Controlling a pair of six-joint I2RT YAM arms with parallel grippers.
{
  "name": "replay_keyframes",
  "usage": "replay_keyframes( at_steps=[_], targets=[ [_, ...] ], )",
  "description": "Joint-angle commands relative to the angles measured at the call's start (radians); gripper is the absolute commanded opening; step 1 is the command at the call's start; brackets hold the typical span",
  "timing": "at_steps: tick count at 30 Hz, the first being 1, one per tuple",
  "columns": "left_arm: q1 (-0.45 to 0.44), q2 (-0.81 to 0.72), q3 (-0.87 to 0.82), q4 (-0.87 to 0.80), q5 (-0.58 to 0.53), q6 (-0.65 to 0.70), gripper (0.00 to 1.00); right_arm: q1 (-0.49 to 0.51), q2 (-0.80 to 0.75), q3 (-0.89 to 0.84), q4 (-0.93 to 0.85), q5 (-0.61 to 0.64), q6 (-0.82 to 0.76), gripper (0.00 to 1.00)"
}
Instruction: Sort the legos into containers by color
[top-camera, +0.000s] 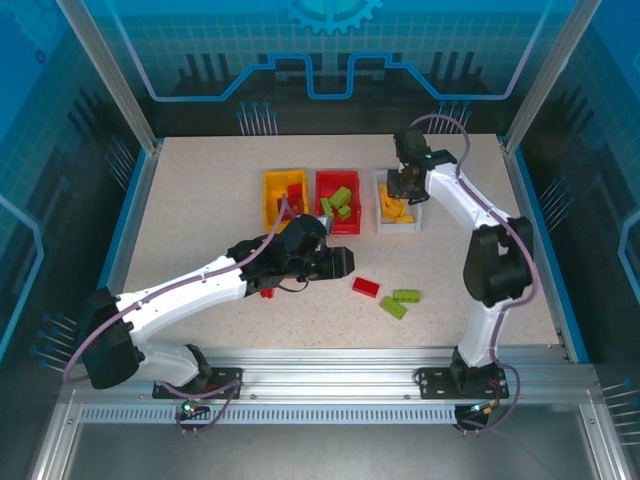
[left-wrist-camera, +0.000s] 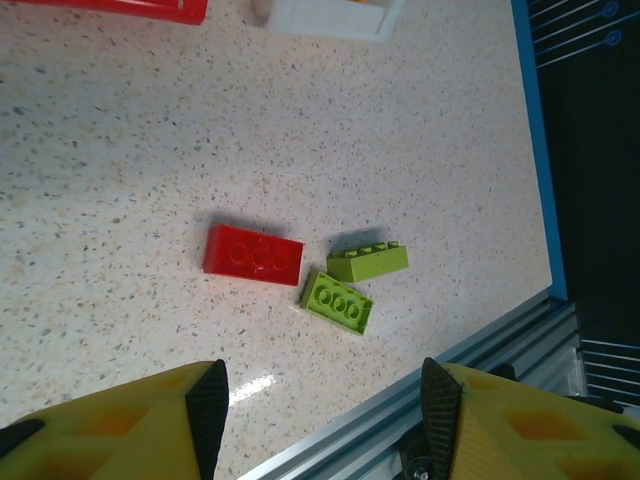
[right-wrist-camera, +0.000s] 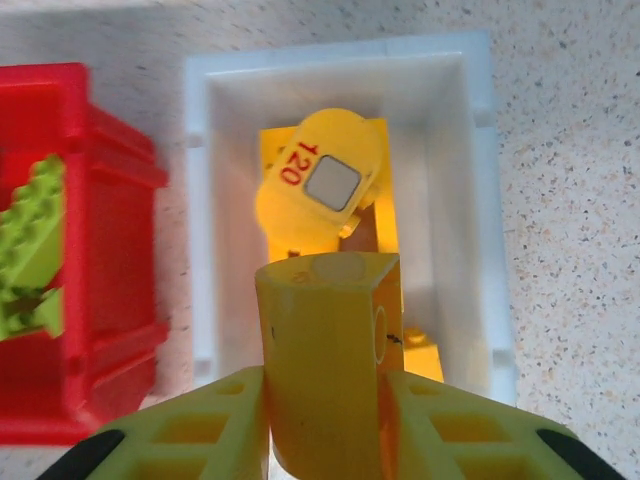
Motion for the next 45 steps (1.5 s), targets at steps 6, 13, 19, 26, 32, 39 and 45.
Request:
replay_keyframes(
  at_steps=[6,13,19,26,32,39,45],
  targets=[
    [-0.018,0.020,0.040,0.041,0.000,0.037,0.57,-0.026,0.174,0.209,-0.154,0.105,0.032,0.39],
    [-0.022,0.031,0.040,0.034,0.006,0.055,0.58,-0.027,0.174,0.231,-0.155,0.102,0.017,0.51],
    [-0.022,0.028,0.042,0.005,-0.011,0.091,0.58,0.022,0.035,0.194,-0.116,0.127,-0.018,0.53],
    [-0.021,0.035,0.034,-0.056,-0.031,0.176,0.62,0.111,-0.237,0.028,-0.033,0.117,-0.046,0.60],
    [-0.022,0.137,0.081,-0.171,-0.053,0.182,0.67,0.214,-0.578,-0.356,0.063,0.048,0.016,0.68],
    [-0.046,0.334,0.175,-0.202,-0.018,-0.238,0.66,0.302,-1.016,-0.730,0.104,-0.041,0.098,0.74],
    [-0.053,0.441,0.214,-0.116,0.009,-0.577,0.68,0.311,-1.278,-0.862,0.078,-0.124,0.120,0.81]
  ],
)
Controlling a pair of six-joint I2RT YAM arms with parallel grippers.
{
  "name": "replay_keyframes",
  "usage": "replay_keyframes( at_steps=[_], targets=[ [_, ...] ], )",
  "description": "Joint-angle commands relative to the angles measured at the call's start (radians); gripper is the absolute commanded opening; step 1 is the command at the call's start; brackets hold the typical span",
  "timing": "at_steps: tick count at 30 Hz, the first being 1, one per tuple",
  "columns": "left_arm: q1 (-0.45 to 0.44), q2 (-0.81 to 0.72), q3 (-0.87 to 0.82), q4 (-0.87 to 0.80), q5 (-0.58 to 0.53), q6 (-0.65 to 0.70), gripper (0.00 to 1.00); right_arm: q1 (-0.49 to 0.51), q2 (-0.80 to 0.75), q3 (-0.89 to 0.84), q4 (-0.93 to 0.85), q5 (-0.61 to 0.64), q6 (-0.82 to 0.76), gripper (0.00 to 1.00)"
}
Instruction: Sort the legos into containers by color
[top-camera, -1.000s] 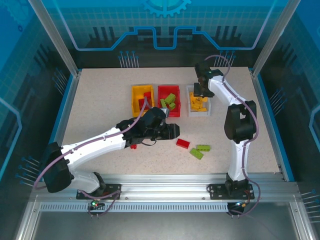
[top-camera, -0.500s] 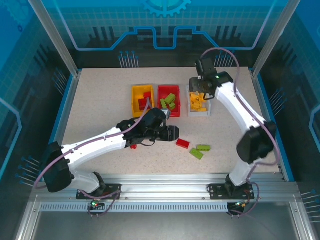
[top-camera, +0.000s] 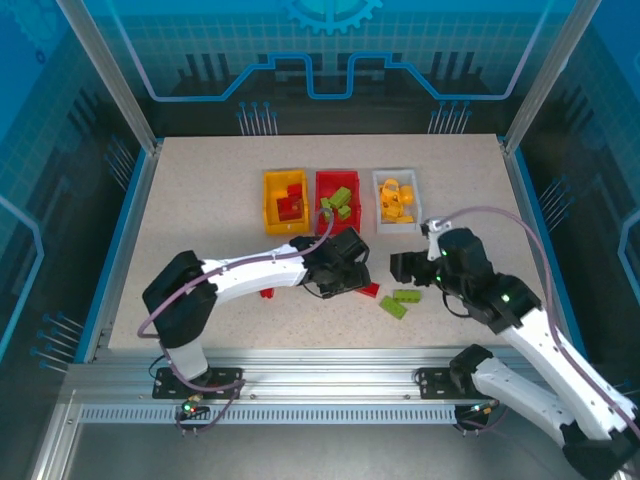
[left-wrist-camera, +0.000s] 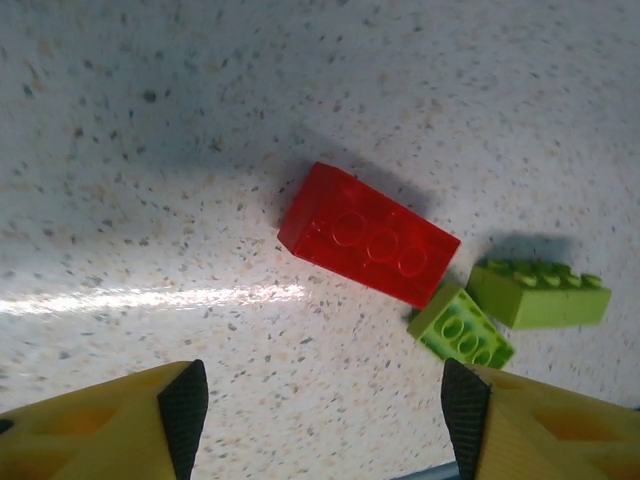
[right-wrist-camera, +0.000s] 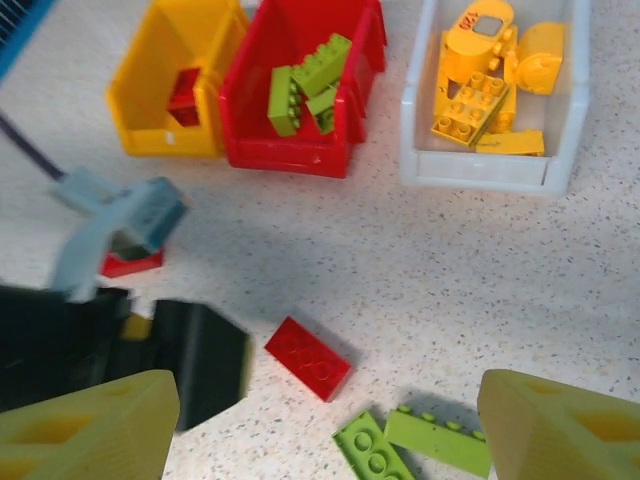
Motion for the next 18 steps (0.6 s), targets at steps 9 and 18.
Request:
replay_keyframes(
  at_steps=[9,18],
  targets=[
    [-0.005,0.178,0.239,-0.091,0.041,-0.611,0.75,0.014,-0.078,0.020,-0.063,-0.058,0.027,0.80],
    [-0.005,0.254,0.263,-0.144,0.116,-0.796,0.74,0.016,-0.102,0.027,-0.088,-0.044,0.035,0.79]
  ],
)
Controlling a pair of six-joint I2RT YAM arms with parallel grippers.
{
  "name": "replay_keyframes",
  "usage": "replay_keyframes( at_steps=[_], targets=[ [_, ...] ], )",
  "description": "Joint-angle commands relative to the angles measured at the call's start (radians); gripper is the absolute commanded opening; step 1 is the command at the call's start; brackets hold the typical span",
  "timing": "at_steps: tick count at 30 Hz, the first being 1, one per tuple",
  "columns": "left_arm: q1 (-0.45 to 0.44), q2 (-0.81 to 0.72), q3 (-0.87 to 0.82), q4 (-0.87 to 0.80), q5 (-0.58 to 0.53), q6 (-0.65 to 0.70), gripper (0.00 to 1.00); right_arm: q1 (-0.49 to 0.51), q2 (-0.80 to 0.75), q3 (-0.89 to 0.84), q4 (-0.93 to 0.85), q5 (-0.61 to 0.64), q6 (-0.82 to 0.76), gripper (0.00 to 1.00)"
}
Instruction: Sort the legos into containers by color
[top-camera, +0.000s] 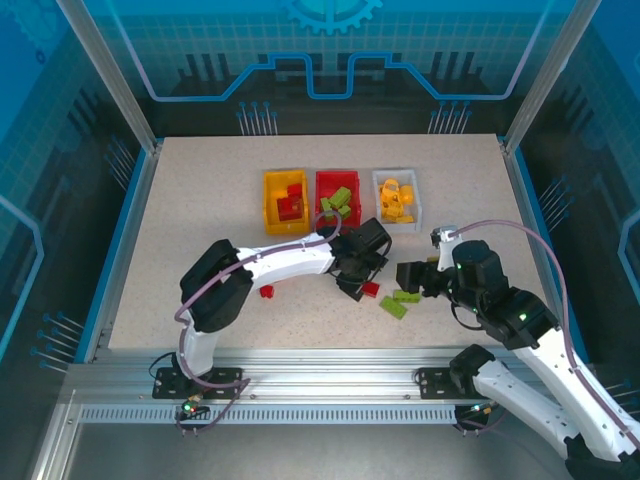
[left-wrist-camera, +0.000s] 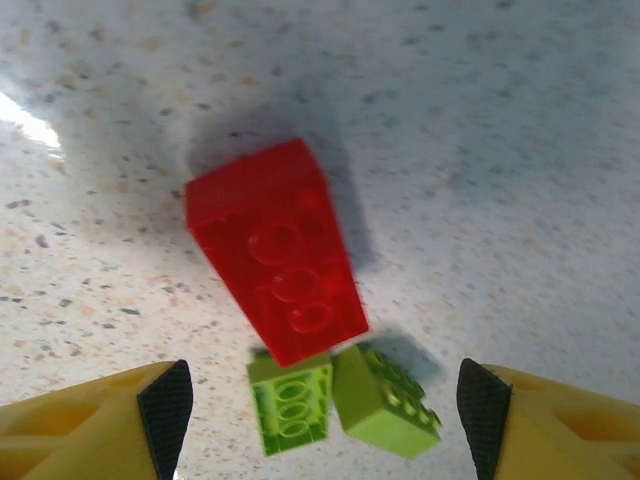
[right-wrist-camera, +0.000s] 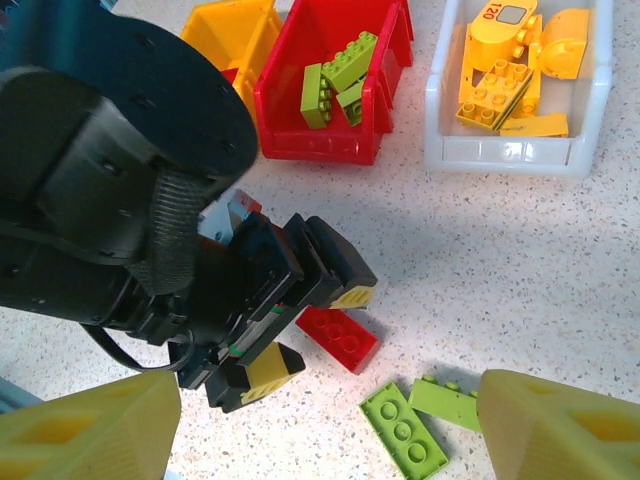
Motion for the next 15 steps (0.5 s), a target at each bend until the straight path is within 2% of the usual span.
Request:
replay_keyframes(
  at_steps=[1,8,10,15],
  targets=[
    [-0.003,0.029,0.013,-0.065,0.044,-0.104,0.74,0.015,-0.020,0.030,-0.030,0.002,0.007,0.79],
    [0.008,0.090,0.010,-0.025,0.047,-0.151,0.73,0.015,-0.015,0.018,-0.019,-0.008,0.012,0.79],
    [0.015,0.112,0.012,-0.013,0.045,-0.158,0.70,0.015,-0.014,0.018,-0.019,-0.009,0.014,0.78],
    [0.023,0.113,-0.028,0.060,0.031,-0.171,0.39,0.015,-0.021,0.014,-0.026,-0.008,0.011,0.78]
  ],
)
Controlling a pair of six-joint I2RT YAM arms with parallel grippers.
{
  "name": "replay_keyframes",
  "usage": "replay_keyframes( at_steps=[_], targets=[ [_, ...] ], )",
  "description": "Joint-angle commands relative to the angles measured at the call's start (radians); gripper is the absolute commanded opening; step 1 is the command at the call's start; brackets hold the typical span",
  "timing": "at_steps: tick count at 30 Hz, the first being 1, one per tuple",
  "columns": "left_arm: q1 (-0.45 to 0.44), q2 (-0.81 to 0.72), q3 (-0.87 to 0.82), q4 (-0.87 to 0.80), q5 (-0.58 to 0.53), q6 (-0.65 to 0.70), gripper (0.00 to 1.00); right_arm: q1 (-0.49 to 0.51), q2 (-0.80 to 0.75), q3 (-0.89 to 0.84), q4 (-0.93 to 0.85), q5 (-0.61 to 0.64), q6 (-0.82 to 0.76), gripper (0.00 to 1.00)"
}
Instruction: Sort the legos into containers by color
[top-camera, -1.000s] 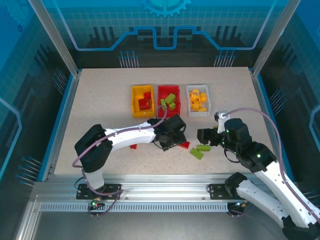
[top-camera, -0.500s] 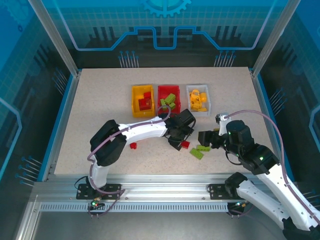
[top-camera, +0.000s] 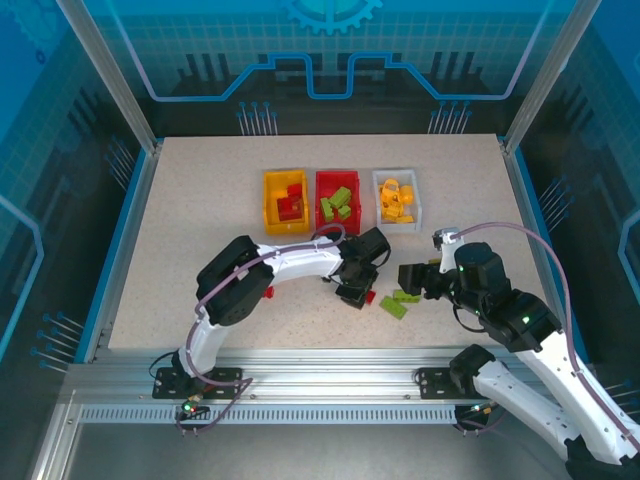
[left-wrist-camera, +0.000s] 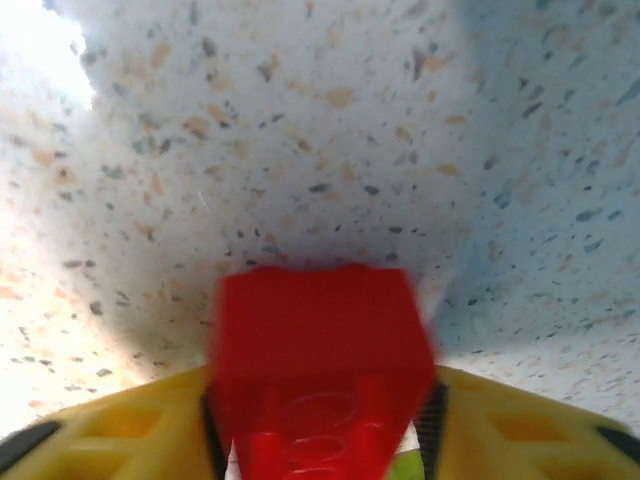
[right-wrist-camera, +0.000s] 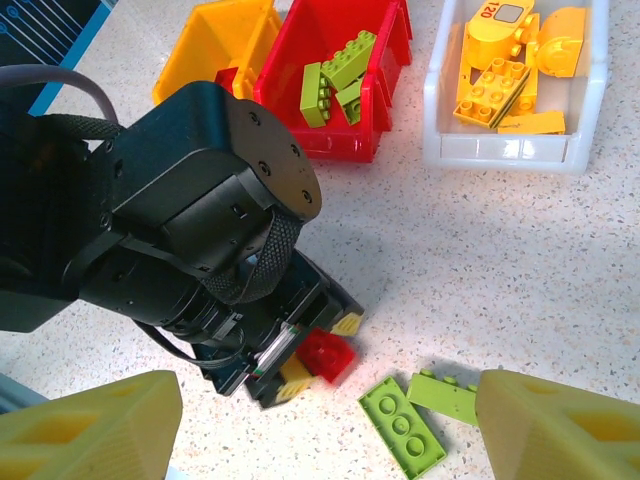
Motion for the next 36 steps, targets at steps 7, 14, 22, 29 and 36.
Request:
replay_keyframes(
  at_steps=[7,14,22,29,36],
  targets=[
    [0.029,-0.177,-0.172,0.074,-0.166,0.070,0.25,0.015,0.023,-0.031,0.078,-0.126,-0.004,0.79],
    [0.226,-0.379,-0.237,-0.009,-0.254,0.503,0.25,0.052,0.177,-0.090,0.373,-0.401,0.030,0.80],
    [0.483,-0.279,0.023,-0.201,-0.379,0.988,0.26,0.179,0.445,-0.005,0.542,-0.296,0.065,0.79],
    [0.571,0.001,0.406,-0.329,-0.442,1.222,0.34,0.244,0.563,0.107,0.523,-0.207,0.046,0.78],
    [0.582,0.202,0.675,-0.477,-0.530,1.292,0.38,0.243,0.535,0.095,0.484,-0.151,0.050,0.78]
  ],
)
